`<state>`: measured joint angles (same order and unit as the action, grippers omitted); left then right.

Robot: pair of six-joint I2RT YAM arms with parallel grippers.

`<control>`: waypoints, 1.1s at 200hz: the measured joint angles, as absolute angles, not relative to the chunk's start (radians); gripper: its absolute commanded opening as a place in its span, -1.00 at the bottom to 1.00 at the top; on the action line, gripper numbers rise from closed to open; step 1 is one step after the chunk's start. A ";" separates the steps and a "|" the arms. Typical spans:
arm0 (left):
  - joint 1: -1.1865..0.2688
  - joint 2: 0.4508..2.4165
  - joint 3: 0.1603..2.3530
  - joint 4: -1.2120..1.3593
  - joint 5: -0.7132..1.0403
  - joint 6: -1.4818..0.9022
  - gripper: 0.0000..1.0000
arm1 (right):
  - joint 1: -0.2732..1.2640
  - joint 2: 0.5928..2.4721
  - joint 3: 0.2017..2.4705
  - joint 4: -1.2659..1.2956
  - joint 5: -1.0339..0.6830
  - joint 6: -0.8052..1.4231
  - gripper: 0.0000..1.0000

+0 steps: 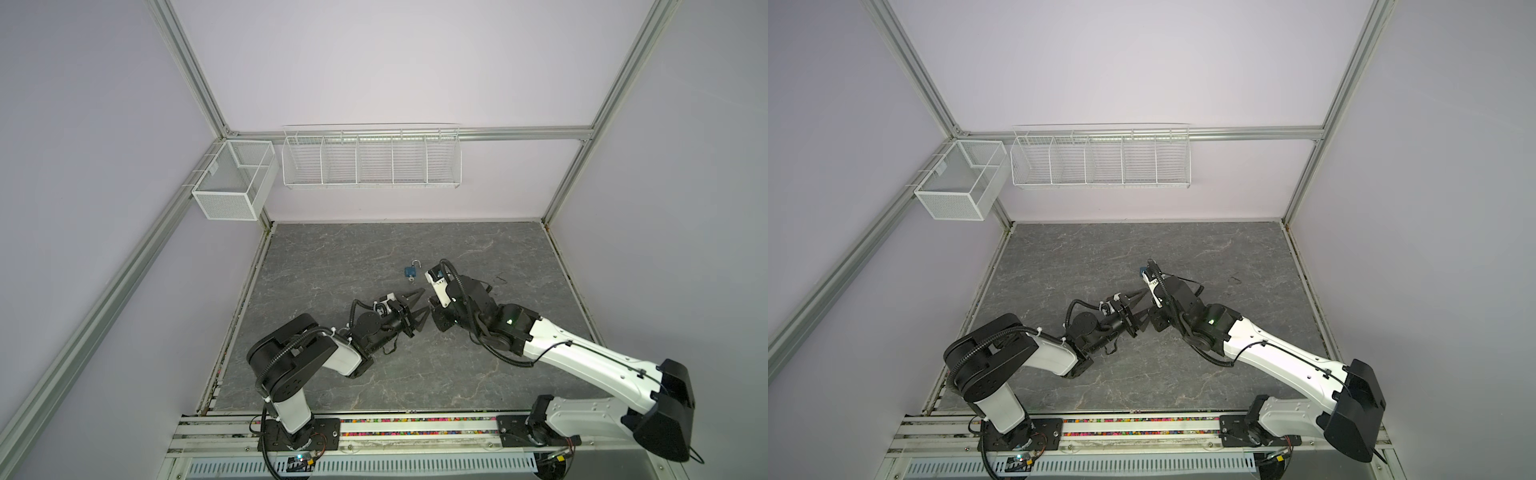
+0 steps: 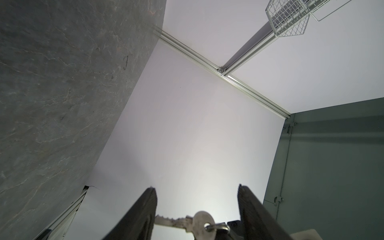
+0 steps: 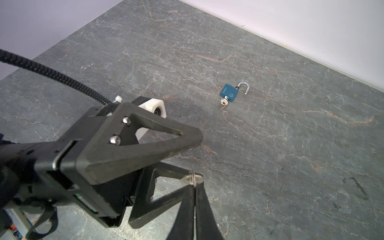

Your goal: Unlock with the key

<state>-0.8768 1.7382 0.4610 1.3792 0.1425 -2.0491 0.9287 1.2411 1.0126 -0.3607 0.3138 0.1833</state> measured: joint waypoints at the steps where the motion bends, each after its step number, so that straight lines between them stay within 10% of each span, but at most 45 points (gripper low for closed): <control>1: -0.877 1.739 0.461 1.379 0.142 -2.049 0.18 | 0.929 1.241 1.013 -0.361 0.314 0.183 -0.86; 148: -0.886 1.760 0.477 1.380 0.143 -2.060 0.26 | 0.932 1.262 1.034 -0.350 0.327 0.135 -0.86; 220: -0.887 1.760 0.485 1.380 0.123 -2.070 -0.48 | 0.932 1.248 0.990 -0.347 0.321 0.146 -0.86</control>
<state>-0.8867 1.7603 0.4847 1.3800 0.1226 -2.0705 0.9321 1.2476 0.9897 -0.3470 0.3206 0.1455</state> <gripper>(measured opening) 0.309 0.069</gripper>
